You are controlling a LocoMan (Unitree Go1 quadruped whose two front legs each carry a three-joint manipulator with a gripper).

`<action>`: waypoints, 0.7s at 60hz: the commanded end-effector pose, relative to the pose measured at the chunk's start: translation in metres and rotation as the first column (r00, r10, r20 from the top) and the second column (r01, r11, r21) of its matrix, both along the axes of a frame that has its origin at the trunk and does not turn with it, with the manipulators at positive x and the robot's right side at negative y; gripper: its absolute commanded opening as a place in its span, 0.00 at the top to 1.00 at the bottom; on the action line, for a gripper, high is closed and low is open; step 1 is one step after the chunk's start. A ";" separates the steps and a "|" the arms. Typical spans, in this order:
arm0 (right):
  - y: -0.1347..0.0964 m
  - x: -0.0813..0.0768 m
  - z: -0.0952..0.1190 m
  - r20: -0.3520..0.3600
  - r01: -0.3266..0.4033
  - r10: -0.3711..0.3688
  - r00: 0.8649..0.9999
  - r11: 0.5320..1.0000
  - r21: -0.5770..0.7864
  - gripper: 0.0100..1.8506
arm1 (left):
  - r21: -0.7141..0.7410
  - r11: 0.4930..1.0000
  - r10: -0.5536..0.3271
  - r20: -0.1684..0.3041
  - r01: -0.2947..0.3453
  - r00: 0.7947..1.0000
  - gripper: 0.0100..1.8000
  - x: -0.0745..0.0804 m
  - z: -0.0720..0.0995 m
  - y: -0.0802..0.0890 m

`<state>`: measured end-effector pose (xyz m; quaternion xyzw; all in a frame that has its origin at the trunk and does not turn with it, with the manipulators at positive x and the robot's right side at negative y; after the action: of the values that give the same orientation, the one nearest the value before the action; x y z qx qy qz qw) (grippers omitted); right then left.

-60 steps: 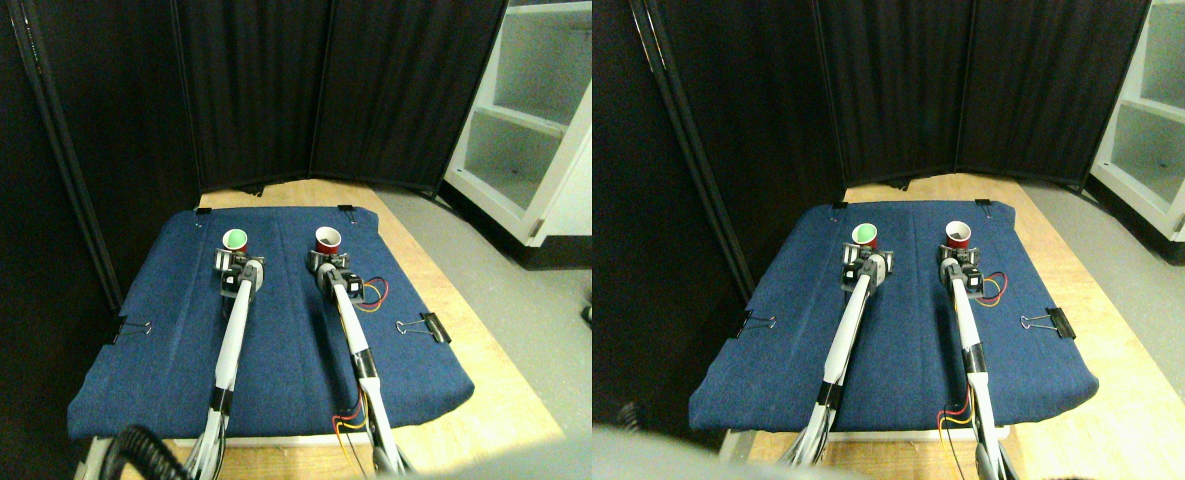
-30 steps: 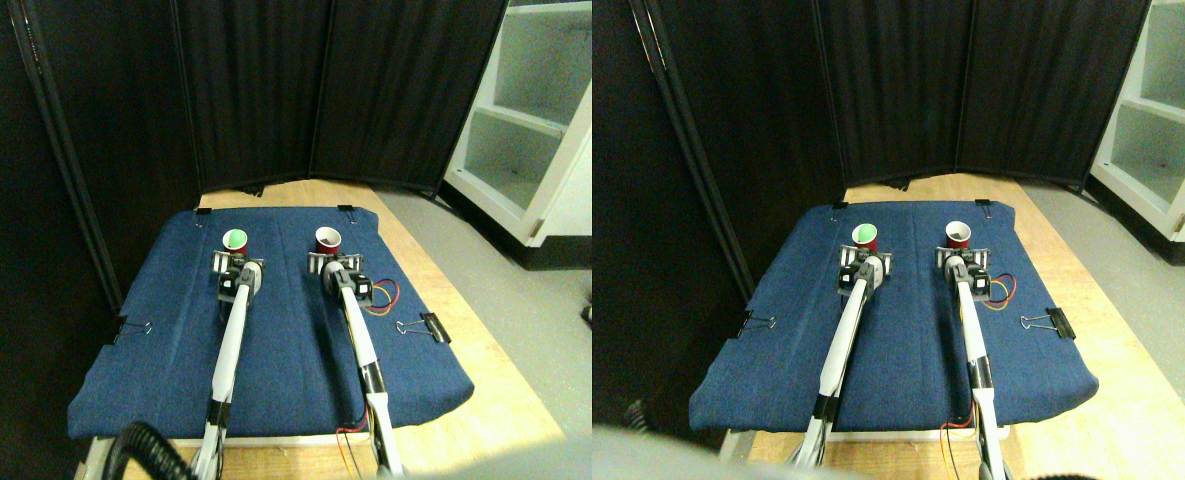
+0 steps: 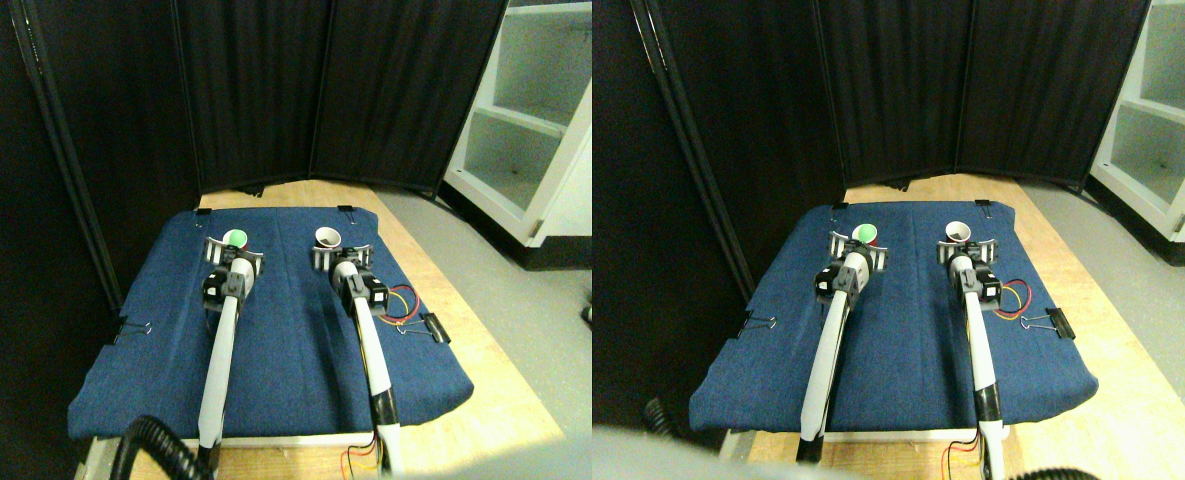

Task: Pour (bimanual)

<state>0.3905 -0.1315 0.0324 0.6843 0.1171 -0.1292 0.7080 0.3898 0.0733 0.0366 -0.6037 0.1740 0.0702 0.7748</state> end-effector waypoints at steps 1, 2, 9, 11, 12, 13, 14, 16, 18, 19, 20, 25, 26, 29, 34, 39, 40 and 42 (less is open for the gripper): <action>0.005 -0.001 0.017 0.070 -0.016 0.015 0.997 1.000 0.004 0.16 | 0.063 0.997 -0.037 0.062 0.033 0.997 0.14 0.000 0.020 -0.001; 0.005 -0.001 0.019 0.074 -0.017 0.016 0.997 1.000 0.007 0.16 | 0.089 0.995 -0.052 0.065 0.046 0.997 0.15 -0.001 0.022 -0.002; 0.007 -0.003 0.027 0.084 -0.023 0.023 0.996 1.000 -0.002 0.18 | 0.163 0.983 -0.099 0.084 0.085 0.991 0.24 -0.001 0.030 -0.003; 0.008 -0.004 0.029 0.088 -0.027 0.028 0.996 1.000 -0.012 0.19 | 0.169 0.981 -0.115 0.086 0.099 0.990 0.28 -0.001 0.032 -0.004; 0.009 -0.004 0.032 0.090 -0.029 0.030 0.996 0.999 -0.013 0.19 | 0.176 0.978 -0.125 0.085 0.109 0.988 0.28 -0.001 0.033 -0.005; 0.009 -0.004 0.032 0.090 -0.029 0.030 0.996 0.999 -0.013 0.19 | 0.176 0.978 -0.125 0.085 0.109 0.988 0.28 -0.001 0.033 -0.005; 0.010 -0.005 0.034 0.089 -0.028 0.029 0.996 1.000 -0.010 0.20 | 0.187 0.976 -0.130 0.087 0.112 0.988 0.29 -0.001 0.034 -0.006; 0.011 -0.005 0.036 0.093 -0.032 0.032 0.995 0.999 -0.005 0.20 | 0.207 0.970 -0.145 0.091 0.124 0.985 0.29 -0.002 0.035 -0.008; 0.012 -0.005 0.038 0.098 -0.040 0.041 0.994 0.999 -0.013 0.19 | 0.243 0.960 -0.164 0.098 0.137 0.982 0.25 -0.001 0.035 -0.009; 0.012 -0.005 0.038 0.098 -0.040 0.041 0.994 0.999 -0.013 0.19 | 0.243 0.960 -0.164 0.098 0.137 0.982 0.25 -0.001 0.035 -0.009; 0.013 -0.005 0.039 0.101 -0.046 0.048 0.994 0.999 -0.021 0.19 | 0.292 0.946 -0.181 0.106 0.143 0.978 0.21 0.000 0.035 -0.011; 0.014 -0.007 0.041 0.105 -0.051 0.053 0.993 0.998 -0.024 0.20 | 0.397 0.909 -0.193 0.128 0.128 0.973 0.17 0.003 0.033 -0.014; 0.014 -0.007 0.041 0.105 -0.052 0.054 0.993 0.998 -0.025 0.19 | 0.438 0.889 -0.211 0.138 0.131 0.968 0.14 0.003 0.033 -0.014; 0.014 -0.007 0.041 0.106 -0.057 0.060 0.993 0.998 -0.025 0.19 | 0.559 0.819 -0.283 0.193 0.132 0.939 0.11 0.006 0.029 -0.015; 0.014 -0.007 0.040 0.113 -0.064 0.066 0.991 0.998 -0.021 0.20 | 0.632 0.763 -0.346 0.221 0.137 0.912 0.09 0.006 0.026 -0.015; 0.016 -0.008 0.041 0.140 -0.048 0.058 0.988 0.996 -0.072 0.21 | 0.767 0.633 -0.443 0.248 0.105 0.862 0.11 0.007 0.023 -0.015; 0.016 -0.009 0.041 0.155 -0.051 0.069 0.986 0.992 -0.118 0.21 | 0.811 0.579 -0.475 0.249 0.087 0.844 0.13 0.007 0.023 -0.015; 0.017 -0.010 0.042 0.171 -0.061 0.091 0.981 0.983 -0.173 0.21 | 0.857 0.513 -0.508 0.246 0.060 0.826 0.14 0.007 0.023 -0.016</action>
<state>0.3810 -0.1188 0.0609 0.6677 0.1073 -0.0854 0.7317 0.3948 0.0610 0.0515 -0.2014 0.0748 -0.1003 0.9715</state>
